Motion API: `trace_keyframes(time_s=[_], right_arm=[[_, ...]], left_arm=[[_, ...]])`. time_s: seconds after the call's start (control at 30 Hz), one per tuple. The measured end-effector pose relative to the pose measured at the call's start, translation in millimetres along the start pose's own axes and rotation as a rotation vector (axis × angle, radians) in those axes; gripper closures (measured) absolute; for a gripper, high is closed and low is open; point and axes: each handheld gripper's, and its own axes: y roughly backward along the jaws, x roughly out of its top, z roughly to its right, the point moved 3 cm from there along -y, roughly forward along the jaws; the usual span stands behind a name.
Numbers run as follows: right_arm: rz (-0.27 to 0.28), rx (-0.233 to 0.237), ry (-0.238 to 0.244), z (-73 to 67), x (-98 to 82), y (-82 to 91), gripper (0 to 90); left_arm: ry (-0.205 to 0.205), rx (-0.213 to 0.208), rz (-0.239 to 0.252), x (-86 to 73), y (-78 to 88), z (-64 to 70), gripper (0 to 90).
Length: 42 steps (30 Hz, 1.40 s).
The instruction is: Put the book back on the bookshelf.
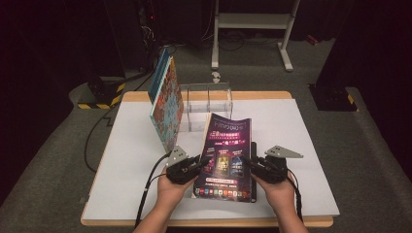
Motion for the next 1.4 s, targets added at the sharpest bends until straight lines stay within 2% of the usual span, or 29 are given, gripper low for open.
trace_keyframes(time_s=[0.17,0.43,0.63,0.8,0.9,1.1,1.2,1.3,1.4], right_arm=[[0.015,-0.002,0.026,-4.5,1.5,1.8,70.8],[0.058,-0.01,0.026,-4.9,6.9,6.9,72.0],[0.102,-0.022,0.039,-6.6,17.0,11.4,73.9],[0.115,-0.023,0.038,-5.9,22.0,6.2,74.8],[0.126,-0.035,0.054,-5.5,27.0,2.8,75.2],[0.15,-0.06,0.059,2.2,36.4,0.3,76.3],[0.168,-0.072,0.063,5.6,41.5,-2.1,77.0],[0.18,-0.061,0.05,6.7,45.9,-7.2,77.7],[0.187,-0.047,0.057,-1.4,49.4,-16.0,78.0]], left_arm=[[-0.007,-0.001,0.011,1.8,1.8,1.2,77.2],[-0.048,-0.006,0.034,9.5,-0.3,7.9,77.7],[-0.045,-0.008,0.061,15.7,-4.6,8.1,78.1],[-0.062,0.005,0.065,21.0,-7.2,3.8,78.1],[-0.068,0.007,0.072,24.4,-11.3,2.3,78.1],[-0.083,0.014,0.081,31.0,-28.4,0.1,78.2],[-0.112,0.022,0.087,35.0,-34.7,-1.6,78.2],[-0.132,0.039,0.1,39.0,-33.0,-3.8,78.2],[-0.157,0.068,0.124,42.9,-22.5,-10.3,78.5]])
